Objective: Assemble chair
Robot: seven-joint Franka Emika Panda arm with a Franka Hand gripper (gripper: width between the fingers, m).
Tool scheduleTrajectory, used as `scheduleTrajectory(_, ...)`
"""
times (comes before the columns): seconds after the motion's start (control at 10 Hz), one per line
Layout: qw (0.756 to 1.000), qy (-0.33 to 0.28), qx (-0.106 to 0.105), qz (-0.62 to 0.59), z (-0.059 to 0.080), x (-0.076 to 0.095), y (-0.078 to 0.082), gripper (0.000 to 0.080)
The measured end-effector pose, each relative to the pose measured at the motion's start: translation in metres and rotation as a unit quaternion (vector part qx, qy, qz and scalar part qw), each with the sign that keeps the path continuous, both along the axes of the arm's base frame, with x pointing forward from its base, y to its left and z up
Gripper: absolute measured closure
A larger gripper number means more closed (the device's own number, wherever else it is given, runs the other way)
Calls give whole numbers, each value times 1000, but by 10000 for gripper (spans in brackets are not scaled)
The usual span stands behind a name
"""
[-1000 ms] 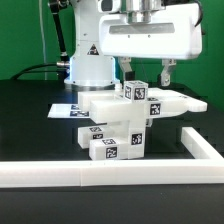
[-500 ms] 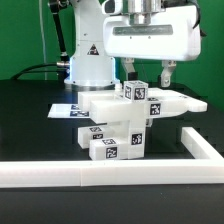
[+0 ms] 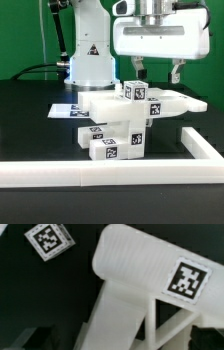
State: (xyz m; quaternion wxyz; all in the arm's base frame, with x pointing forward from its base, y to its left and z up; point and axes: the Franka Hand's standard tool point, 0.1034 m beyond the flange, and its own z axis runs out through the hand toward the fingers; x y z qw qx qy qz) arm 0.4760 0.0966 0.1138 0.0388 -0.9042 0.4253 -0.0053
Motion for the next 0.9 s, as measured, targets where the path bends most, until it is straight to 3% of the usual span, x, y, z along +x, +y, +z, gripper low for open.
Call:
scheduleTrajectory(0.2, 999, -19, -4, 41, 1, -3, 1, 151)
scheduleTrajectory(0.4, 985, -33, -21, 169, -4, -23, 9, 151)
scheduleTrajectory(0.9, 980, -32, -24, 197, -6, -25, 8, 151)
